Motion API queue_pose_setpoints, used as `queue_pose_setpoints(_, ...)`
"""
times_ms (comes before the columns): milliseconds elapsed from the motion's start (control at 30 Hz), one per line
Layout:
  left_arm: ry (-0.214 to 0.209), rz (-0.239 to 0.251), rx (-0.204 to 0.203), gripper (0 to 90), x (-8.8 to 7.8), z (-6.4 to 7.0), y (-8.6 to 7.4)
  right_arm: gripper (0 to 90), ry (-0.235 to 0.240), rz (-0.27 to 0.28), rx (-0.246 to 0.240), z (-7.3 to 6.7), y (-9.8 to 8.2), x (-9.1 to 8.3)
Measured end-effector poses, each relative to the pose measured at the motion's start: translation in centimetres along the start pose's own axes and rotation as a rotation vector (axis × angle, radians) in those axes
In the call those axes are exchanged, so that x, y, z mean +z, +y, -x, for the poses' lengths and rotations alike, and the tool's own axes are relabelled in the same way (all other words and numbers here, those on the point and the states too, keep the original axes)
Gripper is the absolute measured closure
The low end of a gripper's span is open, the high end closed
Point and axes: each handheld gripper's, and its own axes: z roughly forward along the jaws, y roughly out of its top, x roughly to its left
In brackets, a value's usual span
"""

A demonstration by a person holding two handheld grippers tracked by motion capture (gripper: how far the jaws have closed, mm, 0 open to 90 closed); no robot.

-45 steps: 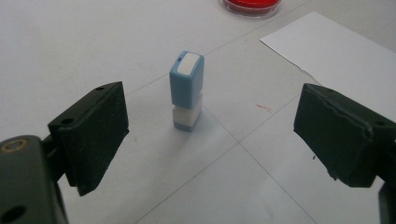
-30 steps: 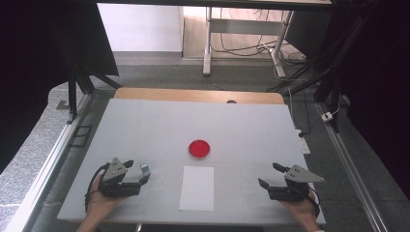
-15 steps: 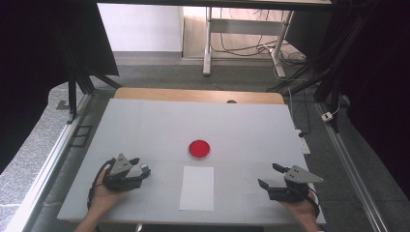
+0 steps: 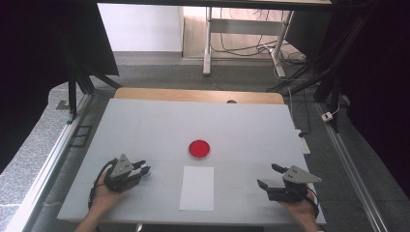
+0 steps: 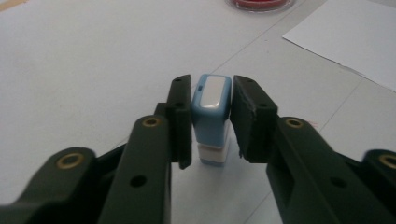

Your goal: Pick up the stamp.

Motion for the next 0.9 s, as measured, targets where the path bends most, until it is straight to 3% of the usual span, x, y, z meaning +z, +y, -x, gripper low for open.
queue_pose_setpoints(133,-0.005,0.004,0.015,74.3,-0.02,0.1,0.11,18.8,0.0,-0.001,-0.002,-0.01,0.0,0.02)
queue_pose_setpoints(400,-0.005,0.005,0.022,75.1,-0.03,0.41,0.38,18.9,0.003,-0.002,-0.008,-0.13,0.04,0.14)
queue_pose_setpoints(900,-0.013,0.04,-0.024,75.1,-0.58,0.22,0.69,19.7,-0.033,-0.004,-0.023,-0.23,0.05,0.37)
